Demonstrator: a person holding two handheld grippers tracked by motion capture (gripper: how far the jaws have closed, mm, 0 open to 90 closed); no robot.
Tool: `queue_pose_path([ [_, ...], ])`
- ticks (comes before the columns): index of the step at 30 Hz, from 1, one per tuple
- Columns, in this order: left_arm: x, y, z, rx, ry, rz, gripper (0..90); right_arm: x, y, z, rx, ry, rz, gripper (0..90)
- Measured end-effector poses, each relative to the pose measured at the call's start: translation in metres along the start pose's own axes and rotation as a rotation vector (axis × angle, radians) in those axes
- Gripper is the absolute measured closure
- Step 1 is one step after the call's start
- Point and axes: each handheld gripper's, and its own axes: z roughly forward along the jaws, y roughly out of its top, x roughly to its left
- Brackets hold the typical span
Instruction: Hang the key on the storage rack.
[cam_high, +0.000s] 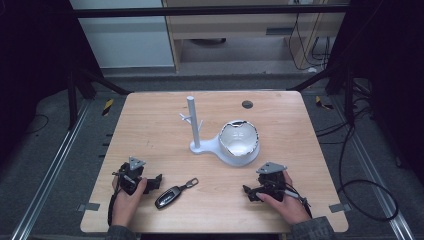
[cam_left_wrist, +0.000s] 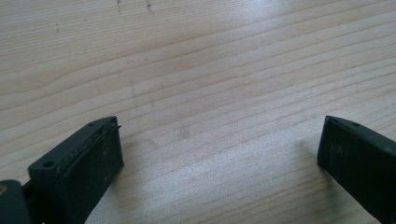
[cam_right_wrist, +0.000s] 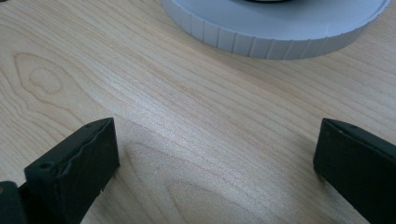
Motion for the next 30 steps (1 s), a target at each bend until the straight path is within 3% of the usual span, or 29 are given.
queue_pose_path([
  [11, -0.001, 0.000, 0.000, -0.001, 0.001, -0.001, 0.0, 0.000, 0.000, 0.000, 0.000, 0.001, 0.000, 0.4],
  [15, -0.002, -0.001, -0.003, 0.003, -0.024, 0.024, 0.0, 0.000, 0.000, 0.000, 0.000, -0.001, -0.003, 0.5],
  [17, -0.005, 0.000, -0.007, 0.008, -0.037, 0.041, 5.7, 0.000, 0.000, 0.000, 0.000, -0.001, -0.003, 0.4],
  [20, -0.015, 0.006, -0.020, 0.018, -0.085, 0.098, 4.9, 0.000, 0.000, 0.000, -0.001, -0.001, -0.003, 0.4],
  [22, -0.020, 0.010, -0.027, 0.047, -0.094, 0.130, 4.9, 0.000, 0.000, 0.000, 0.000, 0.000, -0.003, 0.4],
  [24, -0.029, 0.020, -0.039, 0.084, -0.101, 0.192, 5.2, 0.000, 0.000, 0.000, 0.000, -0.001, -0.003, 0.5],
  [27, -0.048, 0.039, -0.056, 0.141, -0.158, 0.270, 5.8, 0.000, 0.000, 0.000, 0.000, -0.001, 0.001, 0.6],
  [28, -0.048, 0.039, -0.056, 0.141, -0.158, 0.270, 6.2, 0.000, 0.000, 0.000, 0.000, -0.001, 0.001, 0.6],
  [30, -0.059, 0.047, -0.060, 0.180, -0.187, 0.307, 6.3, 0.000, 0.000, 0.000, 0.000, -0.002, 0.000, 0.6],
])
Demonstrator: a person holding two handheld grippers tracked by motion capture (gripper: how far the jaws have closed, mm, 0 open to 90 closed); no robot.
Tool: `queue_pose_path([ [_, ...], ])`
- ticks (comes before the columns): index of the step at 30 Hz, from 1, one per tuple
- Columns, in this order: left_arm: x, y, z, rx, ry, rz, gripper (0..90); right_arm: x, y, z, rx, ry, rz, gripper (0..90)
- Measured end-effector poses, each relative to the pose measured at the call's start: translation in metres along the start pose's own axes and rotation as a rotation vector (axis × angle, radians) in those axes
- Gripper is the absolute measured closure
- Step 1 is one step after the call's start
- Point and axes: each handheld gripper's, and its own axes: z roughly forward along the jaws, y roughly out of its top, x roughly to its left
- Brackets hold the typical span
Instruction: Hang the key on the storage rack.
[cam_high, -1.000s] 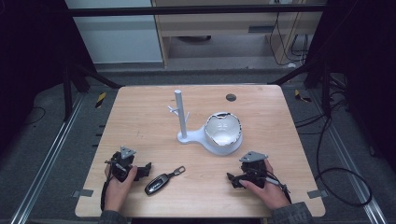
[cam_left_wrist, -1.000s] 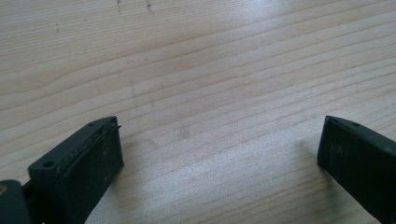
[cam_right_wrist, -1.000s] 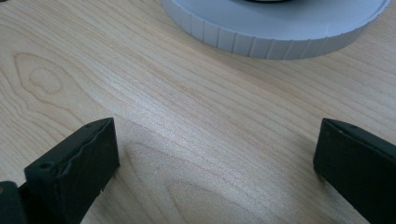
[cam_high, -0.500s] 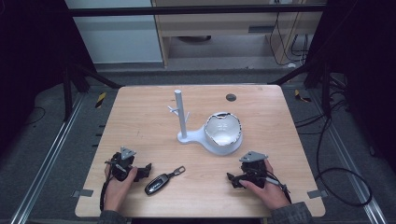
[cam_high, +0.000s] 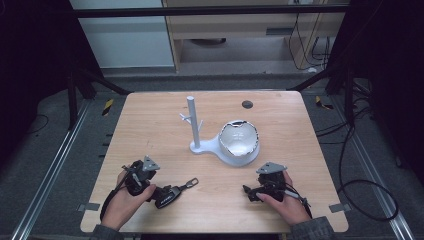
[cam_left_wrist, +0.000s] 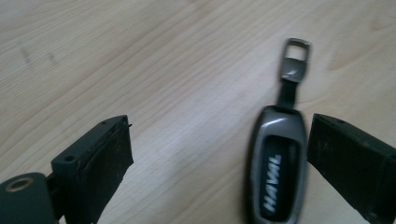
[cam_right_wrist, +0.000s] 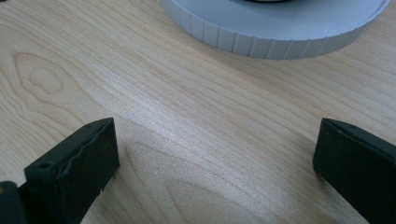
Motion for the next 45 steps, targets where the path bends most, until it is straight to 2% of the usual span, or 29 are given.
queue_pose_path([
  [2, -0.004, 0.008, 0.001, 0.043, -0.035, 0.000, 7.0, 0.000, 0.000, 0.000, 0.000, -0.001, 0.001, 0.7],
  [3, -0.004, 0.008, 0.001, 0.043, -0.035, 0.000, 7.0, 0.000, 0.000, 0.000, 0.000, -0.001, 0.001, 0.7],
  [5, -0.005, 0.013, 0.003, 0.075, -0.050, -0.002, 7.0, 0.000, 0.000, 0.000, 0.000, 0.000, 0.001, 0.7],
  [7, -0.005, 0.017, 0.005, 0.093, -0.046, 0.005, 6.8, 0.000, 0.000, 0.000, 0.000, 0.000, 0.001, 0.7],
  [15, -0.014, 0.033, 0.008, 0.170, -0.055, 0.087, 6.4, 0.000, 0.000, 0.000, 0.001, 0.001, 0.003, 0.7],
  [20, -0.023, 0.039, 0.013, 0.217, -0.078, 0.131, 5.4, 0.000, 0.000, 0.000, 0.001, 0.002, -0.001, 0.7],
  [27, -0.028, 0.038, 0.021, 0.260, -0.094, 0.143, 4.4, 0.000, -0.001, 0.000, 0.001, 0.002, -0.004, 0.7],
  [32, -0.032, 0.035, 0.025, 0.303, -0.112, 0.179, 5.2, 0.000, -0.001, 0.000, 0.001, 0.003, -0.005, 0.7],
  [41, -0.032, 0.032, 0.035, 0.356, -0.127, 0.199, 7.0, 0.000, -0.001, 0.000, 0.001, 0.005, -0.006, 0.5],
  [45, -0.031, 0.031, 0.044, 0.411, -0.116, 0.207, 9.4, 0.000, 0.000, 0.000, 0.001, 0.007, -0.007, 0.5],
])
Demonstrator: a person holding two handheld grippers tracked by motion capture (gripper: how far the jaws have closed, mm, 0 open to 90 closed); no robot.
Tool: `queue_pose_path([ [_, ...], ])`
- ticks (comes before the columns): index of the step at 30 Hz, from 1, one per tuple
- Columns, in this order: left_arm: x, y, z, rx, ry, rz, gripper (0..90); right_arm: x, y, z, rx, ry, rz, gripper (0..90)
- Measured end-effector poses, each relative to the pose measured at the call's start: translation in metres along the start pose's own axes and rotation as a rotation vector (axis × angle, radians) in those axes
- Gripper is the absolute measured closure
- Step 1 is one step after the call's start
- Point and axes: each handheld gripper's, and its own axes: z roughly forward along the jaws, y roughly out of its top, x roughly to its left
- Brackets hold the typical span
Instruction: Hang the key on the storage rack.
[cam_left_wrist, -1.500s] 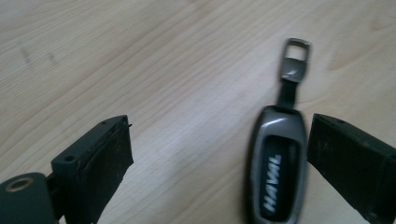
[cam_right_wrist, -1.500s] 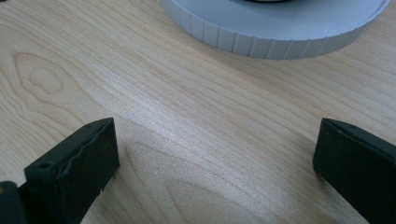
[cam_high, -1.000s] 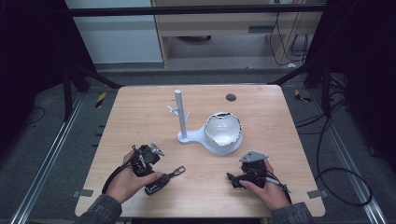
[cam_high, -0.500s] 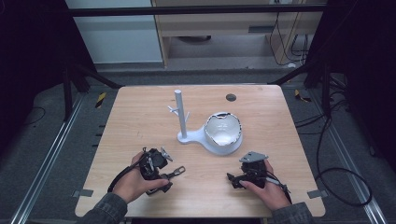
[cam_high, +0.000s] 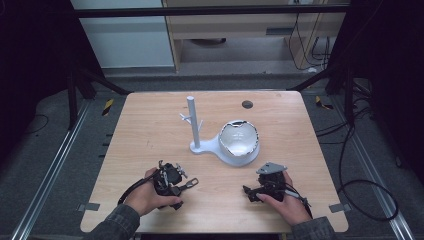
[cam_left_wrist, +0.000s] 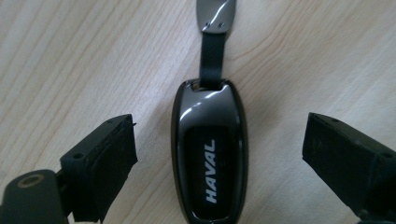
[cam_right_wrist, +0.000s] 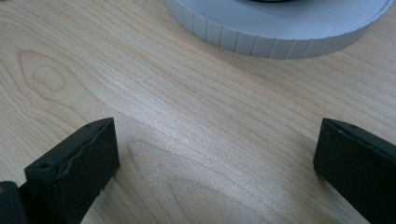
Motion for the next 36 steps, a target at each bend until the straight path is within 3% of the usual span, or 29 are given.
queue_pose_path([
  [5, 0.006, -0.001, 0.007, 0.022, -0.037, -0.025, 13.3, 0.000, 0.000, 0.000, -0.002, 0.001, -0.001, 0.5],
  [14, 0.010, 0.000, 0.009, 0.039, -0.053, -0.043, 22.7, 0.000, 0.000, 0.000, -0.002, 0.001, -0.002, 0.4],
  [29, 0.013, -0.001, 0.012, 0.053, -0.057, -0.049, 29.2, 0.000, 0.000, 0.000, -0.002, 0.002, -0.002, 0.5],
  [36, 0.014, 0.000, 0.012, 0.057, -0.035, -0.051, 33.3, 0.000, 0.000, 0.000, -0.002, 0.002, -0.002, 0.5],
])
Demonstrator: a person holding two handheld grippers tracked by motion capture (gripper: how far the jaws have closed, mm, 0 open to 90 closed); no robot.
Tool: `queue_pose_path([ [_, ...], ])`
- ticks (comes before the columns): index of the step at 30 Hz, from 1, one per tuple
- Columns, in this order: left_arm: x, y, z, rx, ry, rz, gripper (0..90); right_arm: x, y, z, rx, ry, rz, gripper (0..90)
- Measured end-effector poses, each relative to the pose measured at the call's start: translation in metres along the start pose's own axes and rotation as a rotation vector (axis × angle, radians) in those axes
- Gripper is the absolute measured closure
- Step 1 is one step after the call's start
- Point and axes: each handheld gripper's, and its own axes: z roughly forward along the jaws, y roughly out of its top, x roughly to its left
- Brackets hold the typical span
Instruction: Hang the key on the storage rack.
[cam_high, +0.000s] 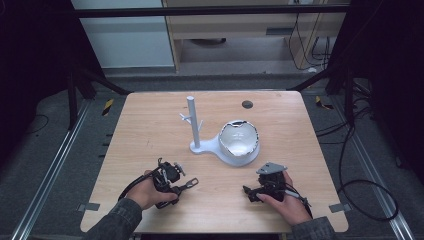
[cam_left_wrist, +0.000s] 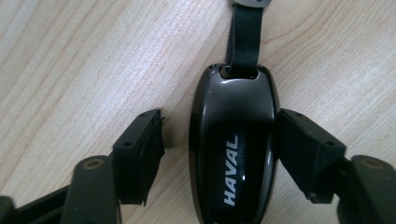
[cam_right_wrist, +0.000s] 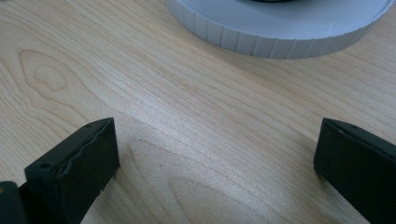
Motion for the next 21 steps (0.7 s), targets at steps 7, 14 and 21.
queue_pose_path([
  [7, -0.0025, -0.0010, -0.0024, -0.003, 0.008, -0.003, 47.3, 0.0000, 0.0000, 0.0000, 0.000, 0.000, 0.000, 0.5],
  [14, -0.0055, 0.0006, -0.0024, 0.019, 0.008, -0.003, 48.0, 0.0000, 0.0000, 0.0000, 0.000, 0.000, 0.000, 0.5],
  [21, -0.0046, -0.0015, -0.0027, 0.002, 0.000, -0.002, 48.4, 0.0000, 0.0000, 0.0000, 0.000, 0.000, 0.000, 0.5],
])
